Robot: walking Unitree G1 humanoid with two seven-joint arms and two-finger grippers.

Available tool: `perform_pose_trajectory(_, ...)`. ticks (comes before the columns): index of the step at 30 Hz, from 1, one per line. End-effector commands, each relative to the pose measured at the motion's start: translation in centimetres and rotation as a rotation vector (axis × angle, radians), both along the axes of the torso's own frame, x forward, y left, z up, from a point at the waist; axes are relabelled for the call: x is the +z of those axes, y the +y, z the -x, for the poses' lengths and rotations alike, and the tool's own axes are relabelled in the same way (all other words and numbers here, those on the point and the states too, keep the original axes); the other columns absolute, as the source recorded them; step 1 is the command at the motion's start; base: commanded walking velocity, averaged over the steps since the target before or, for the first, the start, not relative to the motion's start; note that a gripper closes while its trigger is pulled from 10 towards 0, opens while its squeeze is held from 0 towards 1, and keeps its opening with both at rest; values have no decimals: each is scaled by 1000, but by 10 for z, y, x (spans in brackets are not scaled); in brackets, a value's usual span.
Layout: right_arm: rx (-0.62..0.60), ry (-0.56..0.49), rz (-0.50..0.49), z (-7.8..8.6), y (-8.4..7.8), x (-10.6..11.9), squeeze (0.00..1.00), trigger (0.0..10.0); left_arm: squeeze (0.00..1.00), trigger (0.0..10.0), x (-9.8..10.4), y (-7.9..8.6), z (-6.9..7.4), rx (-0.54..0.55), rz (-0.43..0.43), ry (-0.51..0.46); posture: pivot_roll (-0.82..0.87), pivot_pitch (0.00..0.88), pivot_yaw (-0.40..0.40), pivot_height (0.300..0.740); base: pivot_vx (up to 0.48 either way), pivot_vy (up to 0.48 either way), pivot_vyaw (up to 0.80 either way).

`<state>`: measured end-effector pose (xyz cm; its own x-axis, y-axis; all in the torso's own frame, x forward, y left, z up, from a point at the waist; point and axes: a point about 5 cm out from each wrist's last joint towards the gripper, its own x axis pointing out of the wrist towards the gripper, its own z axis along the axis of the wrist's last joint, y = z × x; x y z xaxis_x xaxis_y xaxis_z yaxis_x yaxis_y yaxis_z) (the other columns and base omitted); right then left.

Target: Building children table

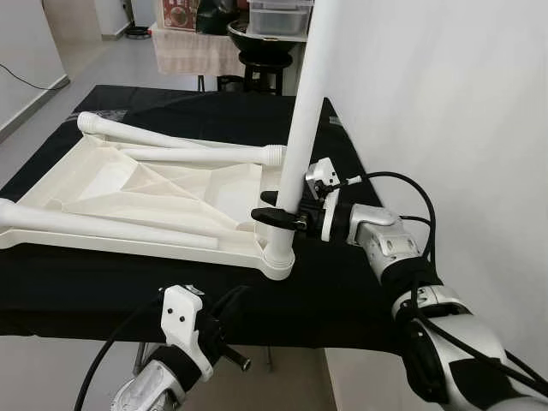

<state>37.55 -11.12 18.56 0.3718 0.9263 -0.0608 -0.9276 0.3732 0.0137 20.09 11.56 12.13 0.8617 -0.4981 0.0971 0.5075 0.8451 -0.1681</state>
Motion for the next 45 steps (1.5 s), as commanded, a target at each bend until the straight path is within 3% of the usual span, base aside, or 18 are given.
perform_pose_trajectory(1, -3, 19, 0, 0, -3, -4, 0, 0, 0, 10000, -2, -1, 2, -3, -2, 17, 179, 51, -119, 740, 0, 0, 0)
perform_pose_trajectory(4, -64, -16, 85, 5, -8, -20, 0, 0, 0, 10000, -1, -1, 2, -2, -3, 17, 174, 44, -129, 740, 0, 0, 0)
perform_pose_trajectory(6, -199, 12, 238, 14, -11, -52, 0, 0, 0, 10000, -1, 0, 2, 1, -5, 17, 175, 36, -142, 740, 0, 0, 0)
perform_pose_trajectory(7, -487, 19, 227, 15, -9, -61, 0, 0, 0, 10000, -1, 1, 2, 2, -6, 16, 174, 30, -145, 740, 0, 0, 0)
perform_pose_trajectory(8, -487, 19, 227, 15, -9, -61, 0, 0, 0, 10000, -1, 1, 2, 2, -6, 16, 174, 30, -145, 740, 0, 0, 0)
perform_pose_trajectory(9, -778, 65, 172, 17, -12, -66, 0, 0, 0, 10000, -1, 2, 1, 3, -8, 16, 171, 29, -142, 740, 0, 0, 0)
perform_pose_trajectory(10, -965, 138, 110, 37, -5, -76, 0, 0, 0, 10000, -1, 5, 0, 3, -11, 16, 156, 30, -111, 740, 0, 0, 0)
perform_pose_trajectory(13, -765, -6, 118, 48, 21, -66, 0, 0, 0, 10000, -4, 9, -3, 5, -18, 21, 123, 0, -77, 740, 0, 0, 0)
perform_pose_trajectory(21, -785, 13, 173, 32, 25, -72, 0, 0, 0, 10000, -4, 10, -7, 7, -13, 26, 145, 0, -93, 740, 0, 0, 0)
perform_pose_trajectory(22, -786, 24, 181, 34, 25, -72, 0, 10000, 0, 10000, -4, 10, -7, 11, -9, 24, 146, 0, -96, 740, 0, 0, 0)
perform_pose_trajectory(24, -786, 24, 181, 34, 25, -72, 0, 10000, 0, 10000, -4, 10, -7, 11, -9, 24, 146, 0, -96, 740, 0, 0, 0)
perform_pose_trajectory(25, -677, 55, 115, 38, 28, -64, 1000, 10000, 0, 10000, -3, 9, -9, 12, -6, 20, 137, 0, -89, 740, 0, 0, 0)
perform_pose_trajectory(27, -621, 65, 87, 41, 32, -59, 1000, 10000, 0, 10000, -3, 8, -9, 10, -7, 20, 137, 0, -89, 740, 0, 0, 0)
perform_pose_trajectory(29, -420, -6, 16, 43, 37, -40, 1000, 10000, 0, 10000, -3, 6, -10, 10, -8, 18, 132, 0, -91, 740, 0, 0, 0)
perform_pose_trajectory(30, -342, -25, -1, 43, 36, -35, 898, 10000, 0, 10000, -3, 6, -10, 11, -7, 17, 131, 0, -91, 740, 0, 0, 0)
perform_pose_trajectory(31, -255, -56, 0, 41, 32, -30, 0, 10000, 0, 10000, -3, 5, -11, 12, -6, 15, 130, 0, -95, 740, 0, 0, 0)
perform_pose_trajectory(37, -150, -81, 24, 34, 25, -27, 0, 10000, 0, 10000, -3, 3, -11, 12, -4, 13, 132, 0, -102, 740, 0, 0, 0)
perform_pose_trajectory(45, 26, -5, 12, 3, 14, 5, 0, 10000, 0, 10000, 0, -7, -7, 10, 10, 5, 143, 34, -145, 740, 0, 0, 0)
